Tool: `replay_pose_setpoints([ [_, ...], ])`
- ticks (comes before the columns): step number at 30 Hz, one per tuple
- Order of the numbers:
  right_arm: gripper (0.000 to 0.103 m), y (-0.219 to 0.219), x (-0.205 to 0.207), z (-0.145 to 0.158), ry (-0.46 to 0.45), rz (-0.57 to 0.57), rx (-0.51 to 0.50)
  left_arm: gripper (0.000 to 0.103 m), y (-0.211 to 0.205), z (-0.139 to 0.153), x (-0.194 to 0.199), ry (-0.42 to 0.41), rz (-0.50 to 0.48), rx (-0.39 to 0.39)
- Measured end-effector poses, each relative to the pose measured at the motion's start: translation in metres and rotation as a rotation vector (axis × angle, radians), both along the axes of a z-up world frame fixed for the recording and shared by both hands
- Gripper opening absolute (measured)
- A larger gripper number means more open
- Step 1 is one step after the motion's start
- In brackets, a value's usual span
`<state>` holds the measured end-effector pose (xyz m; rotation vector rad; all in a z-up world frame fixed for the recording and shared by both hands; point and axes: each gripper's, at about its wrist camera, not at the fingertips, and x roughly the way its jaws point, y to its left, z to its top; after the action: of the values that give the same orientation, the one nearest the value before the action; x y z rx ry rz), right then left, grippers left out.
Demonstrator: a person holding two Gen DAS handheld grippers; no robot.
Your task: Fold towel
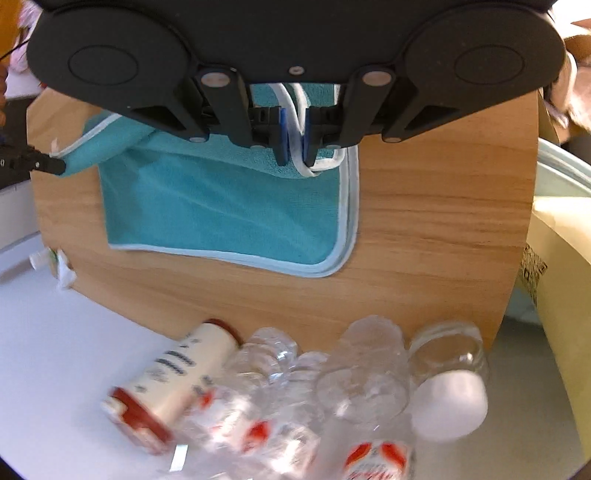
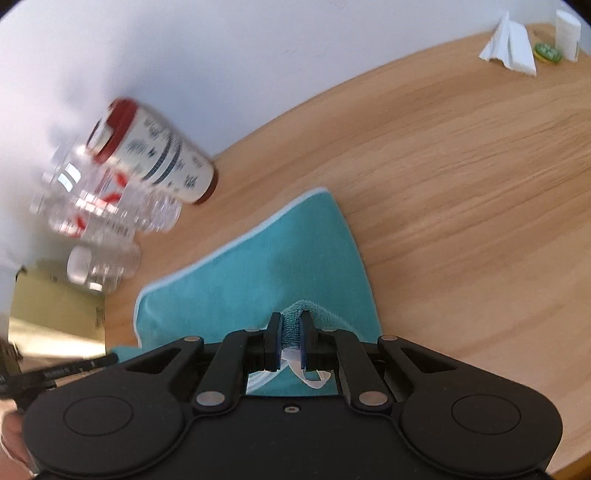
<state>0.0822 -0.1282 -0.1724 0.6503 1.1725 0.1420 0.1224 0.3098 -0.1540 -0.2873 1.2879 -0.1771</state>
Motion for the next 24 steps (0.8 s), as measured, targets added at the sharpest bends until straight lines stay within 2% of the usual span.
replay_pose_setpoints([
  [3,0.011,-0.003,0.017,-0.015,0.026,-0.027,-0.005,0.008,0.003,-0.015,0.014,0.039,0.034,-0.001],
  [4,0.014,-0.004,0.023,-0.020,0.034,-0.036,-0.006,0.011,0.003,-0.020,0.018,0.048,0.039,0.012],
  [6,0.014,-0.003,0.031,-0.027,0.058,-0.030,-0.030,0.018,0.004,-0.024,0.023,0.043,0.040,0.017],
  [8,0.019,0.000,0.035,-0.032,0.079,-0.006,-0.080,0.040,0.003,-0.023,0.026,0.029,0.031,0.027],
  [9,0.022,0.000,0.034,-0.030,0.068,-0.001,-0.094,0.045,0.003,-0.023,0.027,0.025,0.028,0.031],
  [11,0.034,-0.002,0.031,-0.025,0.044,0.009,-0.120,0.046,0.005,-0.018,0.027,-0.003,0.005,0.039],
  [13,0.036,-0.007,0.027,-0.017,0.014,0.006,-0.140,0.049,0.009,-0.011,0.026,-0.039,-0.030,0.024],
  [15,0.039,-0.009,0.022,-0.009,-0.011,0.034,-0.183,0.055,0.012,-0.003,0.022,-0.092,-0.088,0.008],
  [17,0.043,-0.008,0.016,-0.001,-0.050,0.085,-0.236,0.065,0.013,0.006,0.015,-0.159,-0.177,0.041],
  [19,0.045,-0.003,0.012,0.005,-0.081,0.157,-0.299,0.066,0.012,0.009,0.010,-0.205,-0.289,0.080],
  [20,0.045,0.002,0.011,0.007,-0.096,0.211,-0.345,0.066,0.009,0.007,0.007,-0.218,-0.376,0.104],
  [22,0.045,0.014,0.014,0.006,-0.132,0.316,-0.419,0.066,0.001,0.004,0.000,-0.233,-0.492,0.144],
  [24,0.045,0.024,0.015,0.006,-0.169,0.418,-0.479,0.066,-0.011,-0.001,-0.009,-0.248,-0.651,0.186],
])
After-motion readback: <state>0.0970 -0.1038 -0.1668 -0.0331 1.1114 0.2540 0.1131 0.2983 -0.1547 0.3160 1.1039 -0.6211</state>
